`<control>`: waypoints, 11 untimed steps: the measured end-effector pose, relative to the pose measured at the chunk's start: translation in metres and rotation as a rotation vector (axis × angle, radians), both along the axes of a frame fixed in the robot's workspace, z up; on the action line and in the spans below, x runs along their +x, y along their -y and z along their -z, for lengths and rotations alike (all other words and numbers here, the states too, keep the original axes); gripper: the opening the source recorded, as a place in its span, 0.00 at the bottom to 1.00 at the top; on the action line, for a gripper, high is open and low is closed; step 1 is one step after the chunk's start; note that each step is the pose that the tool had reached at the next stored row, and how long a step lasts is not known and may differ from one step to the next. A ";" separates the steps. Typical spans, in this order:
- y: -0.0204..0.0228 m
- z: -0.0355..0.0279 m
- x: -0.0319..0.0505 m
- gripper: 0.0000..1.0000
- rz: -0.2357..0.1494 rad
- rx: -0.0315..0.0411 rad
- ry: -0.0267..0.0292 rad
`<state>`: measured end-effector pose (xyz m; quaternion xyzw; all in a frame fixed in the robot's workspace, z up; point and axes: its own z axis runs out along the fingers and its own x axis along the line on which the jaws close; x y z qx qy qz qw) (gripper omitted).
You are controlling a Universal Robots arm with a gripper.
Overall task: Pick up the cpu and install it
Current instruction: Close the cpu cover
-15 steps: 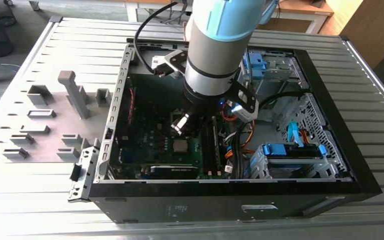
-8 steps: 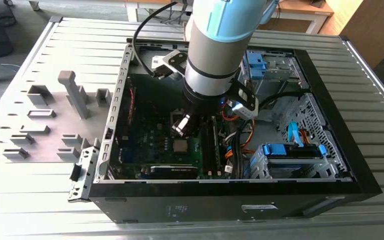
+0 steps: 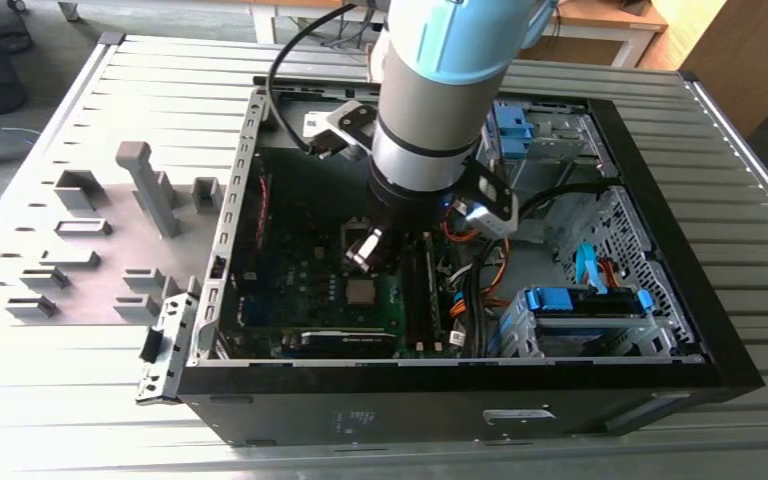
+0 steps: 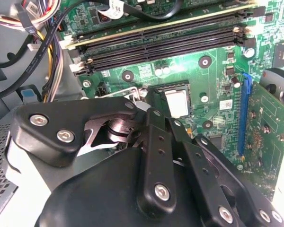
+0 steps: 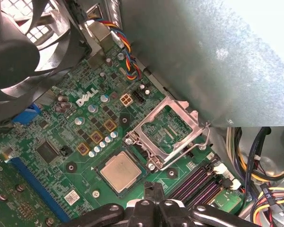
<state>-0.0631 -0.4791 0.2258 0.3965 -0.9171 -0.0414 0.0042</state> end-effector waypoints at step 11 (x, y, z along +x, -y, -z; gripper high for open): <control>-0.0012 0.0030 0.0035 0.11 -0.064 -0.0001 0.0000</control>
